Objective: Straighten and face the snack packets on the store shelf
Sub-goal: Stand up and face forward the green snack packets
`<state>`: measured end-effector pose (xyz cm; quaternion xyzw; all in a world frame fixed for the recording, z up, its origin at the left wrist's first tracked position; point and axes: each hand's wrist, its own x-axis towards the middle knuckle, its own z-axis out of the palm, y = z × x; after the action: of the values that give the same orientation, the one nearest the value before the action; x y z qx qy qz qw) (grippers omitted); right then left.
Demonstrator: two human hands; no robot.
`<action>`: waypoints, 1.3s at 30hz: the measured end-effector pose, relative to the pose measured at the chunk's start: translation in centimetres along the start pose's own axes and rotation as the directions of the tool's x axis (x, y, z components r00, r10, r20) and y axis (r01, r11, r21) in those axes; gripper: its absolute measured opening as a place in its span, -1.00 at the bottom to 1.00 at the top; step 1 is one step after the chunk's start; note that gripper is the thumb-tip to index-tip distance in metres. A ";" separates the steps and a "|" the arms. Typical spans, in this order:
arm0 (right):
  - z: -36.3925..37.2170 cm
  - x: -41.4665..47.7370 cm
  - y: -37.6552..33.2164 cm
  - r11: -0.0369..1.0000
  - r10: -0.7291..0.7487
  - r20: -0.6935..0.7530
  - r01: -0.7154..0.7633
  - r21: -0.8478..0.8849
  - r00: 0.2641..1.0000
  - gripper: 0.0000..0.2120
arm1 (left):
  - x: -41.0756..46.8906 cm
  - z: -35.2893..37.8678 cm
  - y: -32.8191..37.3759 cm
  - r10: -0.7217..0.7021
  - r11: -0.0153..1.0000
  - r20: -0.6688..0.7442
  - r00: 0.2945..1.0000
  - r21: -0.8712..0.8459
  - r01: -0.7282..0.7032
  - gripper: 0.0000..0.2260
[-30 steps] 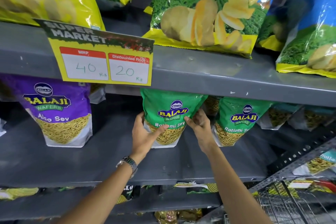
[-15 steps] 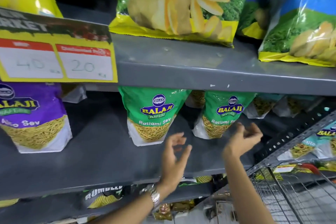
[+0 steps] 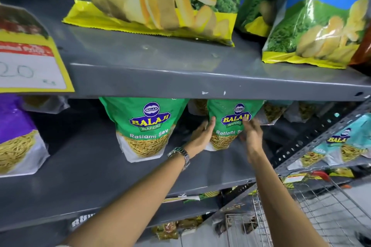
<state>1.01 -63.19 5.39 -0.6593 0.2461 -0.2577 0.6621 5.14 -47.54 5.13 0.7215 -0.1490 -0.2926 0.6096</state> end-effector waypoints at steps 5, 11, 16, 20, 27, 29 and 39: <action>-0.8 -1.6 -0.1 0.999 -0.020 -0.069 0.021 0.023 0.997 -0.92 | -1.7 0.2 -0.3 0.045 0.999 0.039 0.998 -0.015 -0.045 -0.48; -3.0 -4.0 0.1 0.998 -0.045 -0.074 0.041 -0.056 0.996 -0.82 | -4.2 0.8 -0.6 0.027 1.000 0.104 0.994 0.005 -0.027 -0.48; -5.2 -5.6 0.8 0.996 -0.035 -0.100 0.026 -0.085 0.994 -0.67 | -6.0 1.6 -0.7 0.023 0.999 0.171 0.985 0.026 -0.027 -0.45; -6.4 -6.1 0.9 0.997 -0.029 -0.122 0.019 -0.080 0.992 -0.63 | -6.7 2.4 -0.4 0.012 1.000 0.208 0.978 -0.013 -0.009 -0.46; -6.0 -6.9 0.4 0.997 0.001 -0.149 -0.013 -0.078 0.989 -0.63 | -7.2 3.6 -0.7 0.039 0.994 0.160 0.986 0.099 -0.055 -0.46; -5.1 -8.3 0.5 0.996 -0.066 -0.274 0.045 -0.081 0.960 -0.56 | -7.8 3.6 -1.5 0.068 0.989 0.071 0.995 0.123 -0.077 -0.46; 8.6 -16.2 4.5 0.946 -0.291 0.145 0.307 -0.103 0.946 -0.79 | -11.9 -6.9 -10.4 -0.151 0.930 -0.909 0.388 -0.264 -0.255 -0.54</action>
<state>-5.23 -46.01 0.76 -0.7440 0.1155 -0.2967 0.5874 -1.49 -33.08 -1.50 0.6308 0.2464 0.1531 0.7197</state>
